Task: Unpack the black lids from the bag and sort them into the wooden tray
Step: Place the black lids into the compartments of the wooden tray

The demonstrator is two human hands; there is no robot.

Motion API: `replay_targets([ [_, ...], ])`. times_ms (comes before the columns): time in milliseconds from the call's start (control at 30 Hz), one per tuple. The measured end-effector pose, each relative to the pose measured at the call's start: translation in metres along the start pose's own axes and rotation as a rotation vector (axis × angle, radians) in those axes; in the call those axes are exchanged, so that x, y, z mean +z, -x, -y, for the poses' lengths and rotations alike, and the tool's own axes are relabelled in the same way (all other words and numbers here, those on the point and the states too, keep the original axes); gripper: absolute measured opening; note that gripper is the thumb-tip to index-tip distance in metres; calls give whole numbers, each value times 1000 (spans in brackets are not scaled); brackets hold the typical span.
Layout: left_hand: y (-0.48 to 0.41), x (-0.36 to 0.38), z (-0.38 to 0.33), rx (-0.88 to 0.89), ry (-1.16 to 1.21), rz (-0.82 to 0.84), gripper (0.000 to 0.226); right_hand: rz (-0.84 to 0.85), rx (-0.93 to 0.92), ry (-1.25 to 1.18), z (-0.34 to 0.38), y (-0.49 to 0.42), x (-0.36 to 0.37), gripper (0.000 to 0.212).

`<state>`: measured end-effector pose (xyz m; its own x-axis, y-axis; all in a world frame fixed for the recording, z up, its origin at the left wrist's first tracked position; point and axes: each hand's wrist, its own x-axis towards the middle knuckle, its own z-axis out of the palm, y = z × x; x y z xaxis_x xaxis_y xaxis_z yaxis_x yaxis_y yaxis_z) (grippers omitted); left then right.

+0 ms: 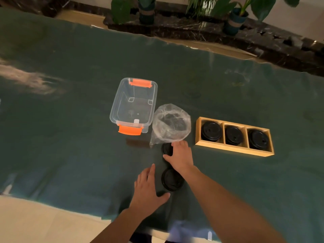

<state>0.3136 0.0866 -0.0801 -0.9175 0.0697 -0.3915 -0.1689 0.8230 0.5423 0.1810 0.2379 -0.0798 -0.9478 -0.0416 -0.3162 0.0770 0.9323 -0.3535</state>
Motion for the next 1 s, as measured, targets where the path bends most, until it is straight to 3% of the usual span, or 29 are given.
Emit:
replay_targets([
  [167,-14,-6,2,-14,327,-37,83,-148,14,-157,-11,49,-21,50],
  [333,-28,-6,-10,-195,541,-82,36,-14,-75,-2,-22,115,-3,53],
  [633,-36,8,-18,-119,306,39,31,42,-103,-16,-22,110,28,54],
  [1000,-35,16,-30,-136,144,-15,28,125,29,-266,-39,119,29,69],
])
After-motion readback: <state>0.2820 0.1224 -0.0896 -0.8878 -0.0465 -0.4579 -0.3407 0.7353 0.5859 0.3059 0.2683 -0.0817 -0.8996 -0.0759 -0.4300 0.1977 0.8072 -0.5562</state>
